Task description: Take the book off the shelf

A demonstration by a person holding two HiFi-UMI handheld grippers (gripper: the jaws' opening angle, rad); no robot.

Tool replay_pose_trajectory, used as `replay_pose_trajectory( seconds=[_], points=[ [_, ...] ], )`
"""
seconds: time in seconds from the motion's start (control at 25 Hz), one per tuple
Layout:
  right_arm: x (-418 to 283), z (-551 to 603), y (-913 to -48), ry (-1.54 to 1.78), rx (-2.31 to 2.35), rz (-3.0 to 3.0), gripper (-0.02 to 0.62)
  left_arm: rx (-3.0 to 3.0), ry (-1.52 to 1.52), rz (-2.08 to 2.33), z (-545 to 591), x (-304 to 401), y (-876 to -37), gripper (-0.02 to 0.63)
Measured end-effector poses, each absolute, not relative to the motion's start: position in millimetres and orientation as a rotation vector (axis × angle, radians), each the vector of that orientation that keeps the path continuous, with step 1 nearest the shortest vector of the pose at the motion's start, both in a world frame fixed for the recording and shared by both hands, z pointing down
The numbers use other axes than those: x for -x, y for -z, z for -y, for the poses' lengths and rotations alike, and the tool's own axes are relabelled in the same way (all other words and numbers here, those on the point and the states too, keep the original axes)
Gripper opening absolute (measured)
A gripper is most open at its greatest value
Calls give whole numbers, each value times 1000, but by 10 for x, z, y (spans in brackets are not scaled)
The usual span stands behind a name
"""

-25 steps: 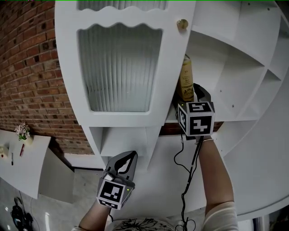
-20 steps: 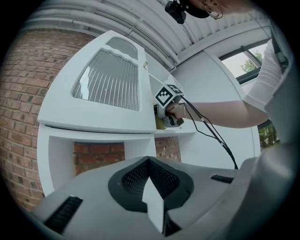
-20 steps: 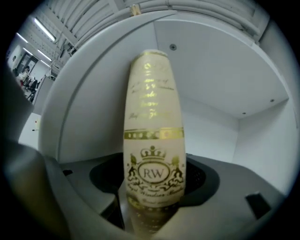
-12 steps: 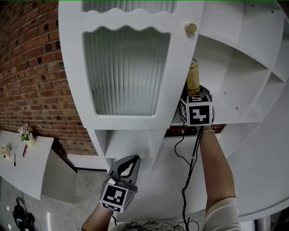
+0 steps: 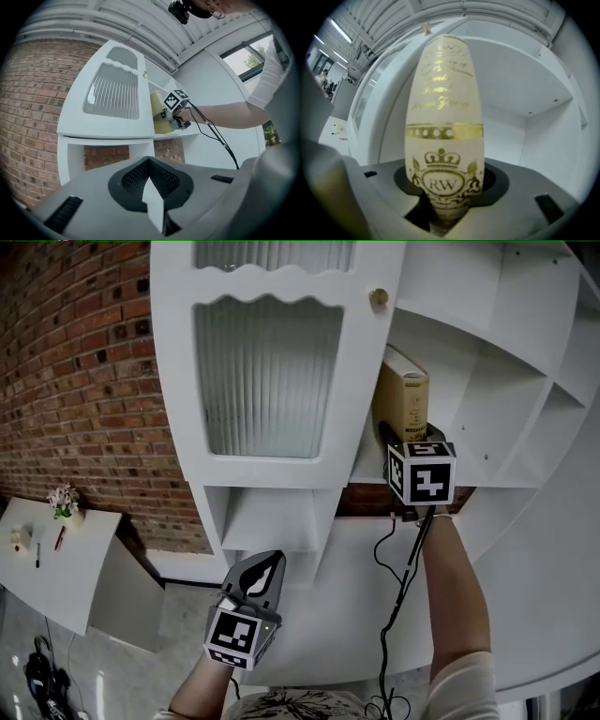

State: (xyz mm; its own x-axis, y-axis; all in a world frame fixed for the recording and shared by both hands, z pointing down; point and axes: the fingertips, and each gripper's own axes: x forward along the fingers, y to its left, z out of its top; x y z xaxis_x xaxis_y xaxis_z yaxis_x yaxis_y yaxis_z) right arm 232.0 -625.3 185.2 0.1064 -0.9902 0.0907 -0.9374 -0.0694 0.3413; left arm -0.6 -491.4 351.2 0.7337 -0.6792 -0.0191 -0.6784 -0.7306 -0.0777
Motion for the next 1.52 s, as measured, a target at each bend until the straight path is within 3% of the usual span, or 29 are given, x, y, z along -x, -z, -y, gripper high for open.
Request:
replay_pose_trajectory(
  seconds=[0.6, 1.52],
  points=[
    [-2560, 4472, -2016, 345, -2020, 2128, 229, 2753, -59, -1220, 3893, -434, -3409, 5],
    [-2468, 2878, -3990, 125, -1943, 2326, 230, 2759, 48, -1297, 3005, -725, -3875, 5]
  ],
)
